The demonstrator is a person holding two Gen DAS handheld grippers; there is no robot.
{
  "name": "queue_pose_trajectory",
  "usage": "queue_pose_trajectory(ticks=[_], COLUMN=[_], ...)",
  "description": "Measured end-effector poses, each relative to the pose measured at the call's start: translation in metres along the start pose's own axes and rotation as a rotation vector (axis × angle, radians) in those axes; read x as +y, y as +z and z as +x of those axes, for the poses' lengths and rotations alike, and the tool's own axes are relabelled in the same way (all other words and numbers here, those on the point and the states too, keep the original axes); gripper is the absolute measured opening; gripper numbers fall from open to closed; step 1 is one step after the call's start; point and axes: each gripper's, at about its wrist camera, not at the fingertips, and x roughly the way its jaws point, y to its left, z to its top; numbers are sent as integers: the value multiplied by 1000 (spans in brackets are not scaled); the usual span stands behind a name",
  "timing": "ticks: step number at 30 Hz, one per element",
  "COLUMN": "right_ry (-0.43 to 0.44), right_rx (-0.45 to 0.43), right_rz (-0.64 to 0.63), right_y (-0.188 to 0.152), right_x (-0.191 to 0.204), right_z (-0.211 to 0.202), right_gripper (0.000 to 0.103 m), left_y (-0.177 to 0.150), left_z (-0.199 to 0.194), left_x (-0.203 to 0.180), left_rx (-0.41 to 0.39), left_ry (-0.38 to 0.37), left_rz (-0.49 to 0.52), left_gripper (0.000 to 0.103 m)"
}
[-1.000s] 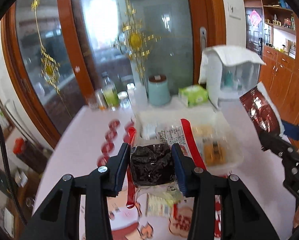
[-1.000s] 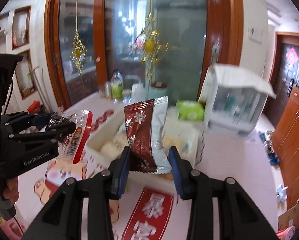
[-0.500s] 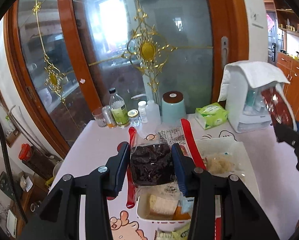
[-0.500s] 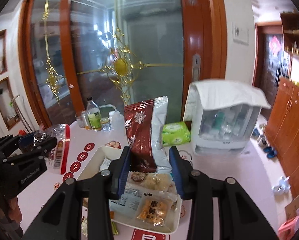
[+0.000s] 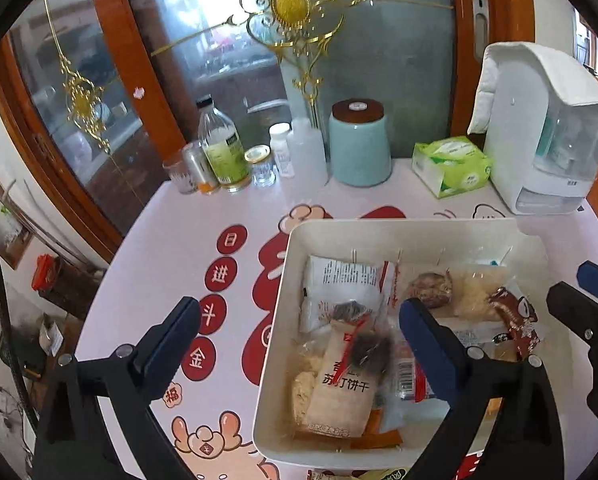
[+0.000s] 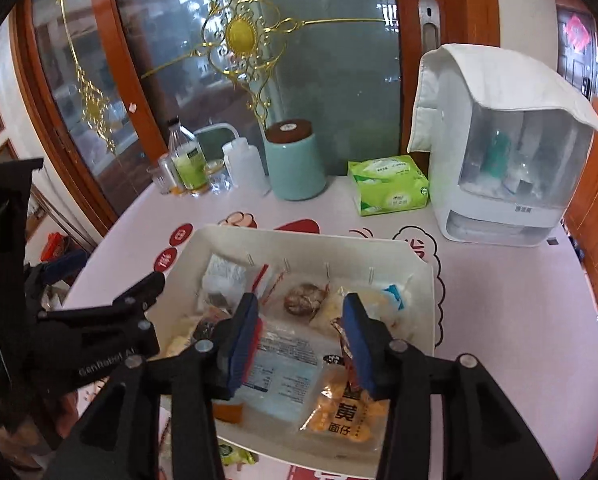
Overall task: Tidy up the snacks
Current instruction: 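Lift both items over the white tray and open both tools to drop them, then grasp the cream wafer pack with the left tool while the right tool grasps the green pack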
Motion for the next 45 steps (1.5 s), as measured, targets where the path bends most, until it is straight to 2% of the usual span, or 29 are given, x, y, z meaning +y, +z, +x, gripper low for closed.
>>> queue_pose_trajectory(ticks=[8,23,31,35,40,45], right_ry=[-19,17,42,68,108,123], right_rx=[-1,-38,-56,-66,-66,-38], right_rz=[-21,8,0,-25,-66,-105], right_y=[-7,-27,-50,-65,-88,-110], right_x=[0,3,18,33,52,65], right_z=[-7,-73,-110,-125,-135,-123], right_gripper=[50,50,51,55,58,60], left_y=[-6,-33,-71,-92,-123,-151], left_z=[-16,-104,-152,-165,-171,-161], left_x=[5,3,12,17,27,37], left_rx=[-14,-90,-116,-126,-146,-135], left_ry=[5,0,-38,-63,-81,-109], left_rz=[22,93,104,112,119,108], left_gripper=[99,99,99,99,99,99])
